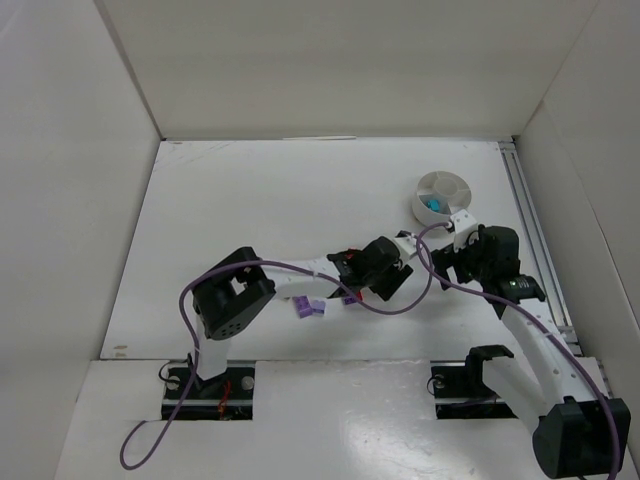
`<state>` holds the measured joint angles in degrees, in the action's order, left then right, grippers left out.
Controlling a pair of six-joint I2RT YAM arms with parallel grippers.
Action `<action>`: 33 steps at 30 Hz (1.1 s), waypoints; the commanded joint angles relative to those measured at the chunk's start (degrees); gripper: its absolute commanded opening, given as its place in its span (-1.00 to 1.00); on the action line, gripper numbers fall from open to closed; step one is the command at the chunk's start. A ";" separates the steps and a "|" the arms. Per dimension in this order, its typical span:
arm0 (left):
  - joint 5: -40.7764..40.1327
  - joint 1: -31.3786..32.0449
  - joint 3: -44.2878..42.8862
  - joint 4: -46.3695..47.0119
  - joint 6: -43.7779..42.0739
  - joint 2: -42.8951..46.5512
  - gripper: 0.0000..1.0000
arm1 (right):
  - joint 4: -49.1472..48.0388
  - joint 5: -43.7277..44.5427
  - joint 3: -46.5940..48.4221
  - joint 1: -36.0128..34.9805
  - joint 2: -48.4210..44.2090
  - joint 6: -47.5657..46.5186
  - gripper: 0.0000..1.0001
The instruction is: Sort the legos into containers by color
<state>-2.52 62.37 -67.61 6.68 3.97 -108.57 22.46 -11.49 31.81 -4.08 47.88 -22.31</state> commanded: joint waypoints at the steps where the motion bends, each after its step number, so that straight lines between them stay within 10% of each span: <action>1: 1.21 0.03 -2.08 0.79 -1.07 -0.76 -0.02 | 0.13 0.76 0.97 0.30 -0.86 -0.19 0.97; 11: 5.50 -0.49 0.54 2.98 -2.65 4.84 -0.67 | -1.53 -5.37 -0.87 0.30 -2.52 -2.65 0.97; 15: 20.31 -5.14 5.89 6.49 -6.25 12.05 -0.80 | -7.50 -26.23 -2.80 0.30 -4.27 -8.01 0.97; 25: 48.30 -13.24 17.68 7.39 -24.26 28.75 -0.80 | -19.02 -52.82 -5.61 -1.37 -9.46 -8.64 0.95; 33: 52.71 -13.24 17.60 6.42 -27.26 34.04 -0.80 | -20.00 -48.73 -2.03 -10.77 -8.16 -6.35 0.82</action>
<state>45.54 49.12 -49.52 12.40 -20.21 -77.56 5.96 -58.48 26.87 -12.78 39.18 -29.85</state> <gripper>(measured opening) 0.330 0.918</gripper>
